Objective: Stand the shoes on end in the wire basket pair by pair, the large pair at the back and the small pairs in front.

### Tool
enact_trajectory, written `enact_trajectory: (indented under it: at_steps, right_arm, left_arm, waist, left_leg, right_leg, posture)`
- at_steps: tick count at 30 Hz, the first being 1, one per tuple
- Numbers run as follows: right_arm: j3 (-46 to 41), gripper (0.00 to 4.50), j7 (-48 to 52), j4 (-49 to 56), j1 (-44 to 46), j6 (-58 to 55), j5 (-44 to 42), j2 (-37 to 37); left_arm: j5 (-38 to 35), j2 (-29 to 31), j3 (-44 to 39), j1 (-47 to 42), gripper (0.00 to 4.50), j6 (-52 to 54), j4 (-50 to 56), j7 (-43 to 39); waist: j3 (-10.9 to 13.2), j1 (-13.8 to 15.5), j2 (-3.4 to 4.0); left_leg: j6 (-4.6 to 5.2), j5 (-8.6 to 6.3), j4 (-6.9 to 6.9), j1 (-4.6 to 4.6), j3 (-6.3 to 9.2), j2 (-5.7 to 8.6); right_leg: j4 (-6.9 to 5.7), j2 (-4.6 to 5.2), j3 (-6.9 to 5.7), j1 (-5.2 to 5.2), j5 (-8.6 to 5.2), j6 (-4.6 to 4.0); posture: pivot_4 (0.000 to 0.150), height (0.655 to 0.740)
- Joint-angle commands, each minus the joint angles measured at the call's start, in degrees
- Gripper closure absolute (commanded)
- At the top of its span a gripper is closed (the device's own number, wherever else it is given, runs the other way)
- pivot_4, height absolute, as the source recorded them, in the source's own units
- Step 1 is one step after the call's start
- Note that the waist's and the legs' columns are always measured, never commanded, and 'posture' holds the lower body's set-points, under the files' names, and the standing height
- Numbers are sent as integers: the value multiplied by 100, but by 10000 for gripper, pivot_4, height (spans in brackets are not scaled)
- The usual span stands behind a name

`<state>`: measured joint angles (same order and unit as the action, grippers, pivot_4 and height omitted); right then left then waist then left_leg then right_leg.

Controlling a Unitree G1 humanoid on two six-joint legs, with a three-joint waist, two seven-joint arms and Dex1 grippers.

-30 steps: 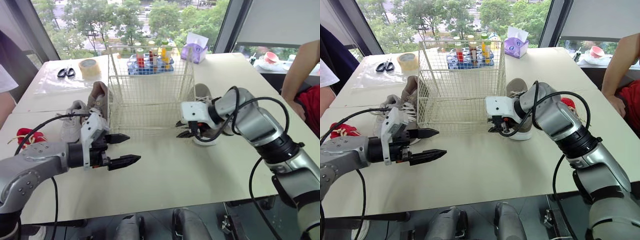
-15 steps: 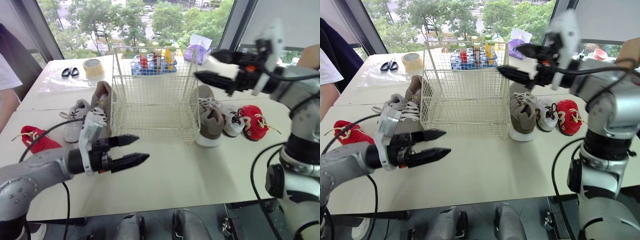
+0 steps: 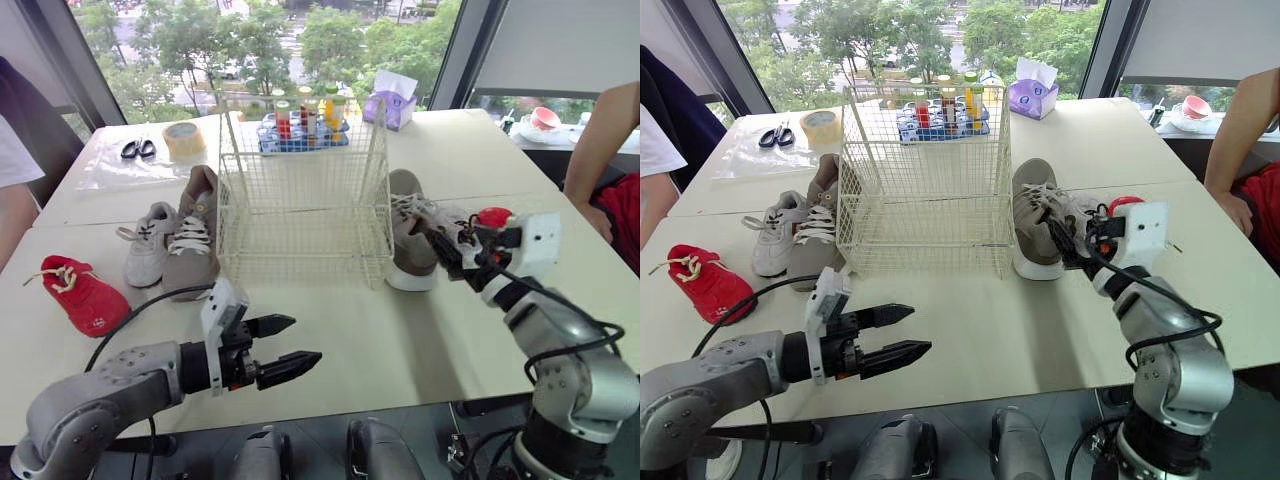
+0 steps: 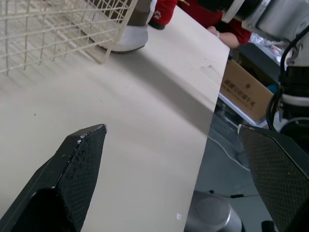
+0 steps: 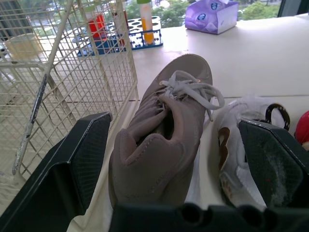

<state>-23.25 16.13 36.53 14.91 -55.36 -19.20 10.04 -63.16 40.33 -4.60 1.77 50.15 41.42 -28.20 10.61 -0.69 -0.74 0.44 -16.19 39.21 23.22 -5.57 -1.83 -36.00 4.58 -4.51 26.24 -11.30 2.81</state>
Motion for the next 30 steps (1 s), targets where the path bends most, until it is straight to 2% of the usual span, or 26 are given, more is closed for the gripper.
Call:
enact_trajectory:
  at_steps: [1, 6, 17, 20, 23, 27, 28, 30]
  right_arm:
    - [278, 90, -301, -447, 136, 656, 173, -116]
    - [536, 90, -505, -1297, 298, 1363, 290, -175]
    - [924, 90, -894, -2455, 262, 1810, 409, -290]
    - [1075, 8138, -907, -2556, 169, 1890, 483, -215]
    - [1155, 22286, -1033, -2613, 92, 1918, 534, -244]
    - [1215, 37083, -1261, -2598, 32, 1924, 649, -280]
    - [1209, 40028, -1350, -2544, 41, 1942, 697, -288]
    - [1218, 41809, -1458, -2450, 65, 1977, 769, -271]
  left_arm:
    - [178, -82, 71, 5, 0, -197, 222, 45]
    - [387, -164, 146, 69, 0, -278, 234, 115]
    - [662, -261, 228, 70, 0, -305, 187, 196]
    - [683, -248, 195, 68, 0, -306, 166, 180]
    - [675, -216, 155, 48, 0, -296, 131, 146]
    - [536, -137, 71, 30, 0, -248, 99, 54]
    - [463, -97, 38, 18, 0, -211, 87, 10]
    - [363, -36, -14, 1, 0, -159, 71, -66]
  waist:
    - [0, -4, 0]
    - [0, -3, 0]
    - [-3, 5, -6]
    - [-19, -6, -23]
    - [-38, -4, -42]
    - [-69, -6, -65]
    - [-69, -6, -64]
    - [-71, 4, -60]
  left_leg:
    - [0, 0, 0, 0, 0, 0]
    - [1, 0, -1, 1, 2, 2]
    - [2, 0, 0, 2, 8, 1]
    - [2, 0, 0, -2, 9, 0]
    - [2, 0, 0, -9, 13, -2]
    - [1, -1, -1, -23, 24, -6]
    - [1, -2, -3, -38, 29, -8]
    - [0, -4, -9, -60, 45, -11]
  right_leg:
    - [0, 0, 0, 0, 0, 0]
    - [0, -1, -1, 1, -1, -1]
    - [2, 0, -3, -3, -1, 0]
    - [2, 0, -4, -8, -1, 0]
    - [3, 0, -6, -17, -2, -1]
    - [13, 0, -18, -41, -6, -6]
    - [27, -1, -26, -61, -12, -5]
    - [53, -3, -39, -96, -27, -4]
  posture:
    - [1500, 7400]
    - [1500, 7400]
    - [1500, 7400]
    - [1500, 7400]
    - [1500, 7400]
    - [1500, 7400]
    - [1500, 7400]
    - [1500, 7400]
